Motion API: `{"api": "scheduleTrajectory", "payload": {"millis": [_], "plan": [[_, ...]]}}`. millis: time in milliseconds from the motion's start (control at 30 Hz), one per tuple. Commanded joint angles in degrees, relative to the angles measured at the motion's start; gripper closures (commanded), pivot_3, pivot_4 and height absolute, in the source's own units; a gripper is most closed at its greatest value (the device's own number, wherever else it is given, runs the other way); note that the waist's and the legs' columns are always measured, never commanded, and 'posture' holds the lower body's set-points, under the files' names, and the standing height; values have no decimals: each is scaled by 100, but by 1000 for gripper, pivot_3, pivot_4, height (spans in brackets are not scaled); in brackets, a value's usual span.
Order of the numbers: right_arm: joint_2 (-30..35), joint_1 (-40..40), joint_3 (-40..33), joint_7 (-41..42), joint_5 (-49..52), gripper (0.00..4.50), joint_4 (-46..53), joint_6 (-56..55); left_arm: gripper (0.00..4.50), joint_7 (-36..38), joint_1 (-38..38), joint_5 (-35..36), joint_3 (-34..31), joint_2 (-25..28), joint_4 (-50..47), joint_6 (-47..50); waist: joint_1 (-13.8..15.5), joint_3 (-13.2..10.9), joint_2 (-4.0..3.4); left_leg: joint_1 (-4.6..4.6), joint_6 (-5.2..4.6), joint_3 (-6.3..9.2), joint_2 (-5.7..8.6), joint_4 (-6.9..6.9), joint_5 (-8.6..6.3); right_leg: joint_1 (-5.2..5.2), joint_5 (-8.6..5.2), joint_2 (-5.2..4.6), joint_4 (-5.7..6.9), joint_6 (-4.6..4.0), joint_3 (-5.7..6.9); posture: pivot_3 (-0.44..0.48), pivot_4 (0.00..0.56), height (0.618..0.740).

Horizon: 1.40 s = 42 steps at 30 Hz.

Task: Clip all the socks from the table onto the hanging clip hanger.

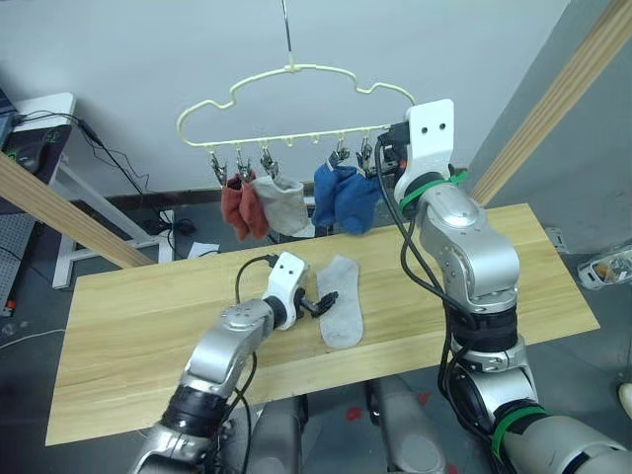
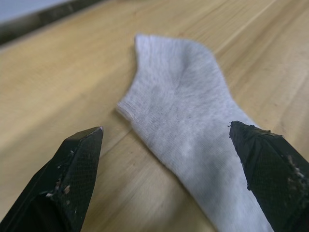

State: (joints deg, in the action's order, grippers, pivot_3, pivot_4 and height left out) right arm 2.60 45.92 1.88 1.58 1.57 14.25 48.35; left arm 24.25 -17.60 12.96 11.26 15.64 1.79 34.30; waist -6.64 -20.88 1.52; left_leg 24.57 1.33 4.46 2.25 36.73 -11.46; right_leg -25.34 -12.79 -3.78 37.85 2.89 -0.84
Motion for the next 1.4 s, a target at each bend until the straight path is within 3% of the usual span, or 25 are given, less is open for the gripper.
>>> {"api": "scheduleTrajectory", "payload": {"millis": [33, 300, 600, 967, 1200, 1400], "plan": [[38, 6, -21, 8, 14, 4500, 273, 112, 408, 15, -119, -152, 81, -160, 309, -244, -1, -16, 1, 1, 0, 0, 0, 0, 0, 0, 0, 0, 0, 1, 1, -273, 451, 740], [-10, -17, -23, -13, 3, 4500, 338, 177, 2228, 219, -260, -314, 169, -400, 694, -417, -31, -54, 2, 6, 1, 1, 1, 0, -1, 1, 7, -1, -17, 17, -3, -281, 447, 740], [1, -17, -65, -8, -5, 4500, 254, 102, 4462, 595, 89, -447, 251, -266, 16, -1184, -101, -60, 2, 12, 2, 7, 1, -8, -1, -1, 8, -5, -32, 20, -1, -264, 426, 740], [59, 148, -232, 13, 56, 4500, 307, 169, 4462, 494, -254, -1253, 526, -353, -483, -3453, -80, -60, 3, 24, 1, 2, 14, -47, -1, -3, 37, -24, -90, 11, 0, -262, 382, 740], [57, 321, -386, 17, 200, 4500, 512, 495, 4462, -161, -938, -2098, 665, -628, 318, -4562, -104, -58, 4, 26, 1, 0, 16, -56, -1, -6, 38, -23, -89, 11, 5, -276, 356, 740], [109, 449, -439, 33, 284, 4500, 650, 747, 4462, -828, -1363, -2585, 643, -873, 1086, -4886, -143, -58, 5, 27, 1, -8, 16, -56, 0, -7, 40, -22, -85, 15, 9, -290, 347, 740]]}}
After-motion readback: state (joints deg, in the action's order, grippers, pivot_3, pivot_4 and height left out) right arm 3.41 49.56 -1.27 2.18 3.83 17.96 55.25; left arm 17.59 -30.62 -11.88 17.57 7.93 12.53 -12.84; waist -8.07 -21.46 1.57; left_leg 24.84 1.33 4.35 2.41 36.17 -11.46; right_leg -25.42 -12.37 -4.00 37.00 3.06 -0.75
